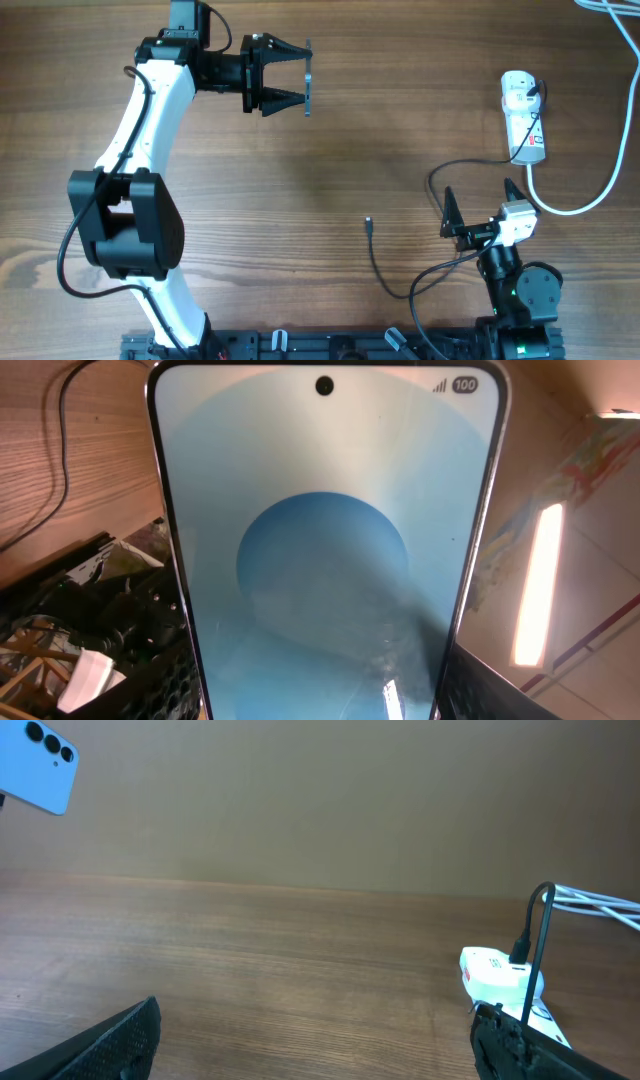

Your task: Plug charger to phone and switch on socket

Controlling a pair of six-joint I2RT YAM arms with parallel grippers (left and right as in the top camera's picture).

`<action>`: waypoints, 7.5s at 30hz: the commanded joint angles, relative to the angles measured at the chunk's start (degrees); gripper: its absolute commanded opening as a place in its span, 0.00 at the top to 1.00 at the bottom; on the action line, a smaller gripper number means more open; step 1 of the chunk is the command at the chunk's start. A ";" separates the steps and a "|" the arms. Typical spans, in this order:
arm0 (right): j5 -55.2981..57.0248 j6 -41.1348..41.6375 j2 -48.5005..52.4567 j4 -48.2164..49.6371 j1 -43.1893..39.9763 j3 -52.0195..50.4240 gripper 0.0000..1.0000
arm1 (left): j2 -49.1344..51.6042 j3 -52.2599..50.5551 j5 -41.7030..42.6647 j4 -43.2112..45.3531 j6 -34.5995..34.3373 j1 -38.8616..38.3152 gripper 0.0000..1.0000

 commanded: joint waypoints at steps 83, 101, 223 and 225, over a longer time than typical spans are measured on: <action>2.69 0.28 -0.04 0.11 -0.20 -0.11 0.00 | -2.23 0.20 4.35 -3.06 -0.26 -2.21 0.38; -11.52 38.95 0.11 33.90 -0.20 2.84 0.00 | -2.23 0.20 4.35 -3.06 -0.26 -2.38 0.40; 28.35 42.69 99.80 -58.69 41.44 108.98 0.96 | -2.23 0.20 0.44 -2.82 -7.56 -5.86 0.30; 28.37 44.24 99.69 -58.51 41.42 108.98 0.96 | -2.23 0.20 0.44 -2.80 -7.56 -5.86 0.24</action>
